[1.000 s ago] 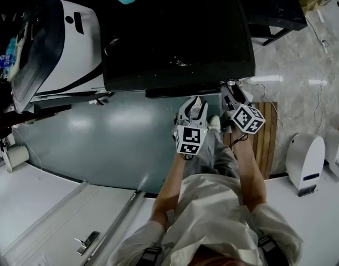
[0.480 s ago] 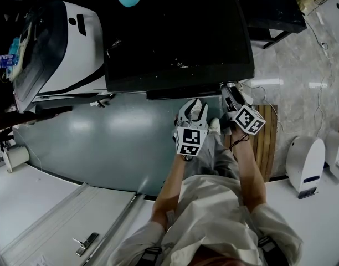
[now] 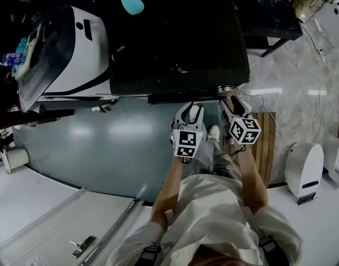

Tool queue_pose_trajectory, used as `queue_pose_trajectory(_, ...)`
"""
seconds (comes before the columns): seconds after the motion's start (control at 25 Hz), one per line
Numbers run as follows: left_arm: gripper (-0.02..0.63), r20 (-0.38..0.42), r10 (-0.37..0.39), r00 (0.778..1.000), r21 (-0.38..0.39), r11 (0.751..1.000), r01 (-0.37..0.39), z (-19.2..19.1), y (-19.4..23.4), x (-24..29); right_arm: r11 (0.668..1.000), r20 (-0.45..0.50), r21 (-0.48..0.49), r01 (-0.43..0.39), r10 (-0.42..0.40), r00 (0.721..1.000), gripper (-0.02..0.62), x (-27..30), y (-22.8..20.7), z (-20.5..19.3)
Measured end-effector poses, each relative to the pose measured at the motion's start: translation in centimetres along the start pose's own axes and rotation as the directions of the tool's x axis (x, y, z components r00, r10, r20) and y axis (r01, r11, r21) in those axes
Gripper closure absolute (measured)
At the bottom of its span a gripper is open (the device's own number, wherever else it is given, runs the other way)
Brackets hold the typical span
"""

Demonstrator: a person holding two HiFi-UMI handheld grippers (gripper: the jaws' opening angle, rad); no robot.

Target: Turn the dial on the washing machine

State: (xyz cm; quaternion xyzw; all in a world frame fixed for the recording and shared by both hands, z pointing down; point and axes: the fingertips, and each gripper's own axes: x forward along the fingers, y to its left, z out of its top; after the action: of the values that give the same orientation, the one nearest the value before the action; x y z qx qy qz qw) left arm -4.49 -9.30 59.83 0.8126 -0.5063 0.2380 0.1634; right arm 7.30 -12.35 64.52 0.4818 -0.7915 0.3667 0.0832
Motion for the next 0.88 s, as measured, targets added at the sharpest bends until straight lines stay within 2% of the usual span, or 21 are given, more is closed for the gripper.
queue_pose_trajectory(0.12,0.479,0.011,0.013,1.0,0.0,1.0,-0.013,0.7,0.0,-0.6,0.99,-0.008,-0.141,-0.007,0.006,1.0,0.351,-1.2,1.5,1.1)
queue_pose_trajectory(0.24,0.479,0.018,0.022,1.0,0.002,1.0,-0.022,1.4,-0.4,-1.6,0.975,-0.009,-0.219,-0.021,0.02,1.0,0.353,-2.6,2.9,1.9)
queue_pose_trajectory(0.64,0.479,0.039,0.078,0.996,0.008,0.997,-0.078,3.6,-2.0,-5.4,0.947,-0.001,-0.316,-0.048,0.051,0.999,0.368,-7.1,5.3,3.5)
queue_pose_trajectory(0.88,0.479,0.041,0.093,0.995,0.002,0.996,-0.093,3.8,-2.3,-7.2,0.943,-0.002,-0.328,-0.057,0.059,0.998,0.373,-8.6,6.5,3.4)
